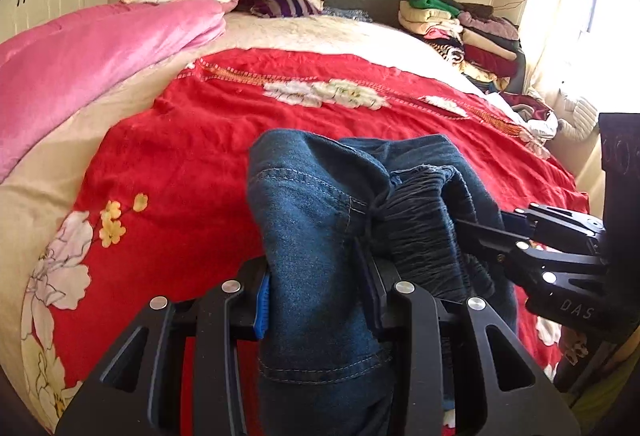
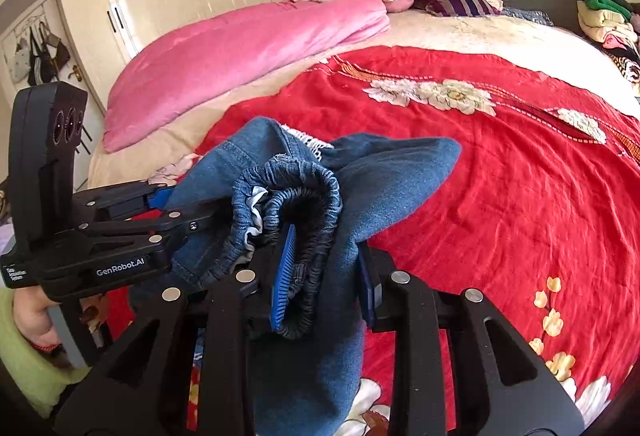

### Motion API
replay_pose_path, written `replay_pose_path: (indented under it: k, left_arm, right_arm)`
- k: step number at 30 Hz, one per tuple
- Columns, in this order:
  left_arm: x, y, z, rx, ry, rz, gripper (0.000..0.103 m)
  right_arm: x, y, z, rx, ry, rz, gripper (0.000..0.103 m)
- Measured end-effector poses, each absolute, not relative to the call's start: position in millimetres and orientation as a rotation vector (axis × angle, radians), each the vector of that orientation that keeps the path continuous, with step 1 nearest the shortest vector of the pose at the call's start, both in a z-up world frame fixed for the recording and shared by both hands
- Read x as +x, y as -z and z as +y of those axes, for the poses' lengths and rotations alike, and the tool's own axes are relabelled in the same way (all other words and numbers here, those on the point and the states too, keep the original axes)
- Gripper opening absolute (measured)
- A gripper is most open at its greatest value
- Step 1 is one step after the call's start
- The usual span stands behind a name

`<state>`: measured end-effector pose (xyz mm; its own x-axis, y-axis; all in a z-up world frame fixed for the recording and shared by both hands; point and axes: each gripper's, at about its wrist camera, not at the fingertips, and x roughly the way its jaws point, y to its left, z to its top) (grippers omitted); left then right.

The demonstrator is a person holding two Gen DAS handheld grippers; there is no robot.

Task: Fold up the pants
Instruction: 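Lower the denim bundle onto the bedcover and open both grippers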

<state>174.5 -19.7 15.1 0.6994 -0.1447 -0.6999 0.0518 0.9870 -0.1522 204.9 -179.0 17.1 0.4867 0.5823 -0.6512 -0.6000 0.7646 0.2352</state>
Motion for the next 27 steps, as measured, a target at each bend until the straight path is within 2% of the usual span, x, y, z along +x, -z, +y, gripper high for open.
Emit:
replay_pose_path:
  k: [6,11,14,16,18,24,27]
  left_arm:
    - [178.3,1.0,-9.5,-0.144,0.084,0.843,0.036]
    - [177.5,8.6,-5.7,-0.159,0.083,0.861,0.044]
    - [177.7,13.5,-5.0,-0.161,0.080,0.869,0.050]
    - [178.1,16.3,-3.6,-0.165,0.079,0.874,0.052]
    - [178.3,18.6,-1.4,-0.172,0.077,0.876,0.055]
    - [173.3,16.3,-1.4,-0.172,0.077,0.865,0.055]
    - [170.4,13.9,-2.1,-0.170,0.074,0.859,0.057]
  right_arm:
    - [210.3,1.1,-180.9,-0.026,-0.662,0.846,0.026]
    - [217.5,17.1,-186.7,-0.030,-0.598,0.911,0.039]
    - [223.8,28.9,-188.7,-0.038,-0.562,0.951,0.051]
    - [226.5,34.3,-191.0,-0.023,-0.550,0.963,0.054]
    - [226.5,35.5,-191.9,-0.014,-0.546,0.966,0.055]
    - [218.7,28.9,-193.4,-0.019,-0.538,0.946,0.055]
    - [215.1,24.9,-195.6,-0.021,-0.527,0.933,0.061]
